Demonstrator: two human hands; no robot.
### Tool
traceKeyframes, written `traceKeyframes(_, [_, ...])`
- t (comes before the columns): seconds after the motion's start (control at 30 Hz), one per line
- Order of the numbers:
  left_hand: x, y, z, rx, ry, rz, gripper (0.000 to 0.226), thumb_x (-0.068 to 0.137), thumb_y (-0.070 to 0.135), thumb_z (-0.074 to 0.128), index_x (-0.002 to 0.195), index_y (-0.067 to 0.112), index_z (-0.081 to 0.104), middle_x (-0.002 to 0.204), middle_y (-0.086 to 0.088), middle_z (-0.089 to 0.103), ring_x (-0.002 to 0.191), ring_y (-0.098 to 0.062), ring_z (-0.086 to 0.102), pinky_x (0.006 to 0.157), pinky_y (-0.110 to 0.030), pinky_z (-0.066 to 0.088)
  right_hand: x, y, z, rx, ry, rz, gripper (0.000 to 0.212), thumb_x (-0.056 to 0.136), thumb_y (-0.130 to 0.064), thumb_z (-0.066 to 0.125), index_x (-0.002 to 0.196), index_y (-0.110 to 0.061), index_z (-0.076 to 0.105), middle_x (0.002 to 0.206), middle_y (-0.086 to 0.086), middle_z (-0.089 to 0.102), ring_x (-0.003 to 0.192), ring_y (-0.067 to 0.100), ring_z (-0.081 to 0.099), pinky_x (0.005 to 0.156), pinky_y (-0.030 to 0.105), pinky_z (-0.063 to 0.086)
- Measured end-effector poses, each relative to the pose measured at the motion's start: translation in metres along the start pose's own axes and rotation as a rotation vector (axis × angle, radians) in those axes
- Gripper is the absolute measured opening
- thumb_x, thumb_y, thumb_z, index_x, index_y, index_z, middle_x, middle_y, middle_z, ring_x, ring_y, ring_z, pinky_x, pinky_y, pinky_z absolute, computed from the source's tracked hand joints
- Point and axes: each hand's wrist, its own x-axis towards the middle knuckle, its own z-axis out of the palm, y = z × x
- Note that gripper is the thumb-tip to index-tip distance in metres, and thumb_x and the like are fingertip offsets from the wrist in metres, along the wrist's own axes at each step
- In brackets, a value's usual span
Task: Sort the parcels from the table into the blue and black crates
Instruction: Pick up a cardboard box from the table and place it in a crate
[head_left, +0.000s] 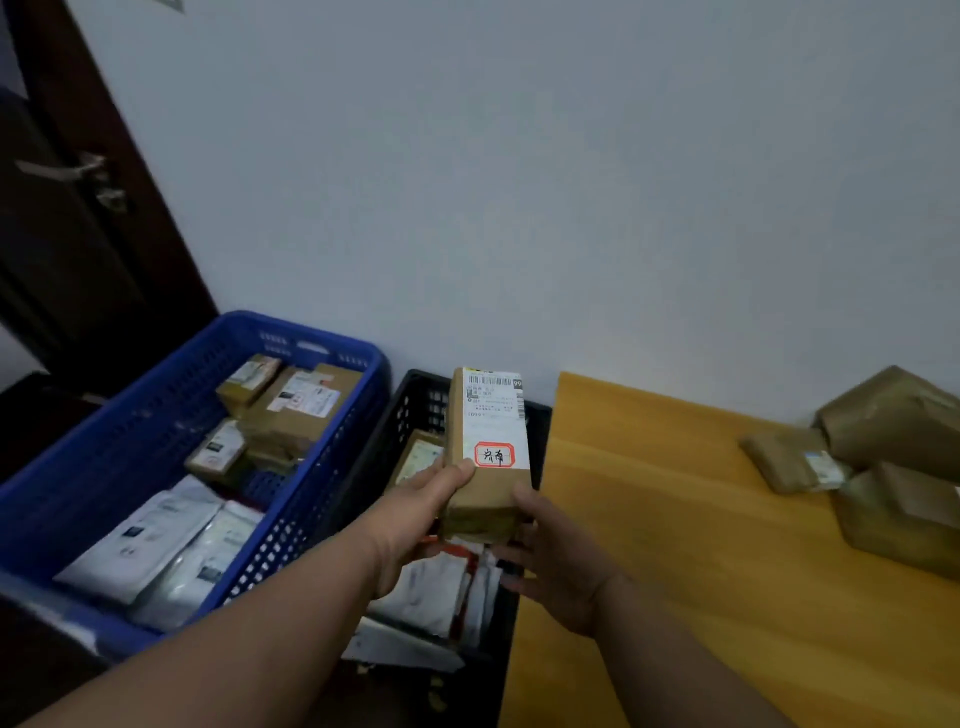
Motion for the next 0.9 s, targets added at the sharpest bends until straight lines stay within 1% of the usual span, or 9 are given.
traceKeyframes(0.1, [-0.004, -0.011, -0.063, -0.017, 0.030, -0.063, 0.055, 0.068, 0.074, 0.059, 0.117, 0.048, 0.062, 0.103, 0.013, 0.073, 0.101, -0.013, 0.068, 0.084, -0.033, 0.051, 0.025, 0.011, 0.063, 0.001, -0.017, 0.067, 0.080, 0.065, -0.059, 0.075, 0.136, -0.035, 0.048, 0.137, 0.006, 0.053, 0.122, 0.026, 0.052, 0.101, 0.046, 0.041])
traceKeyframes(0.2, [-0.009, -0.016, -0.105, -0.056, 0.070, -0.095, 0.047, 0.077, 0.069, 0.059, 0.117, 0.044, 0.063, 0.099, 0.012, 0.074, 0.089, -0.008, 0.072, 0.068, -0.026, 0.053, 0.043, 0.013, 0.105, -0.019, -0.017, 0.116, 0.071, 0.065, -0.059, 0.074, 0.129, -0.036, 0.053, 0.133, 0.005, 0.055, 0.120, 0.025, 0.053, 0.106, 0.048, 0.039])
traceKeyframes(0.27, [-0.012, -0.018, -0.128, -0.098, 0.092, -0.106, 0.039, 0.082, 0.065, 0.057, 0.114, 0.043, 0.064, 0.096, 0.013, 0.075, 0.081, -0.005, 0.072, 0.063, -0.024, 0.051, 0.056, 0.008, 0.126, -0.044, -0.009, 0.138, 0.059, 0.068, -0.059, 0.066, 0.121, -0.035, 0.057, 0.129, 0.006, 0.058, 0.117, 0.026, 0.054, 0.107, 0.049, 0.039])
traceKeyframes(0.37, [-0.009, -0.021, -0.159, -0.156, 0.135, -0.112, 0.031, 0.085, 0.062, 0.056, 0.108, 0.044, 0.066, 0.094, 0.014, 0.075, 0.087, -0.010, 0.072, 0.071, -0.029, 0.050, 0.080, 0.003, 0.154, -0.090, -0.019, 0.183, 0.039, 0.083, -0.056, 0.059, 0.114, -0.033, 0.059, 0.127, 0.007, 0.058, 0.117, 0.027, 0.054, 0.107, 0.049, 0.039])
traceKeyframes(0.47, [0.000, -0.025, -0.188, -0.190, 0.204, -0.146, 0.030, 0.084, 0.061, 0.059, 0.105, 0.042, 0.068, 0.098, 0.012, 0.074, 0.102, -0.014, 0.064, 0.085, -0.035, 0.048, 0.104, 0.001, 0.178, -0.121, -0.027, 0.222, 0.046, 0.085, -0.058, 0.058, 0.122, -0.031, 0.058, 0.128, 0.008, 0.058, 0.117, 0.026, 0.055, 0.103, 0.045, 0.041])
traceKeyframes(0.6, [0.019, -0.028, -0.225, -0.206, 0.244, -0.180, 0.031, 0.083, 0.061, 0.060, 0.103, 0.040, 0.068, 0.093, 0.012, 0.075, 0.101, -0.016, 0.064, 0.091, -0.037, 0.049, 0.140, 0.003, 0.202, -0.124, -0.075, 0.271, 0.063, 0.079, -0.061, 0.060, 0.134, -0.031, 0.051, 0.133, 0.004, 0.057, 0.121, 0.025, 0.053, 0.103, 0.045, 0.040])
traceKeyframes(0.73, [0.045, -0.025, -0.263, -0.199, 0.281, -0.206, 0.045, 0.082, 0.062, 0.061, 0.118, 0.036, 0.061, 0.108, 0.005, 0.071, 0.104, -0.018, 0.063, 0.095, -0.038, 0.051, 0.185, -0.001, 0.224, -0.140, -0.130, 0.332, 0.087, 0.066, -0.068, 0.061, 0.142, -0.030, 0.042, 0.143, 0.005, 0.050, 0.128, 0.026, 0.047, 0.108, 0.047, 0.037])
traceKeyframes(0.8, [0.058, -0.021, -0.283, -0.206, 0.313, -0.217, 0.052, 0.082, 0.062, 0.061, 0.124, 0.031, 0.057, 0.114, 0.002, 0.068, 0.106, -0.019, 0.062, 0.091, -0.036, 0.052, 0.212, -0.006, 0.237, -0.139, -0.162, 0.361, 0.083, 0.069, -0.070, 0.059, 0.141, -0.032, 0.040, 0.145, 0.004, 0.047, 0.129, 0.026, 0.045, 0.109, 0.048, 0.035])
traceKeyframes(0.9, [0.078, -0.017, -0.318, -0.200, 0.357, -0.255, 0.052, 0.084, 0.060, 0.060, 0.126, 0.029, 0.054, 0.117, 0.000, 0.066, 0.108, -0.021, 0.061, 0.095, -0.041, 0.051, 0.252, -0.011, 0.263, -0.148, -0.177, 0.390, 0.058, 0.077, -0.070, 0.058, 0.124, -0.038, 0.048, 0.135, -0.001, 0.055, 0.121, 0.021, 0.052, 0.104, 0.046, 0.040])
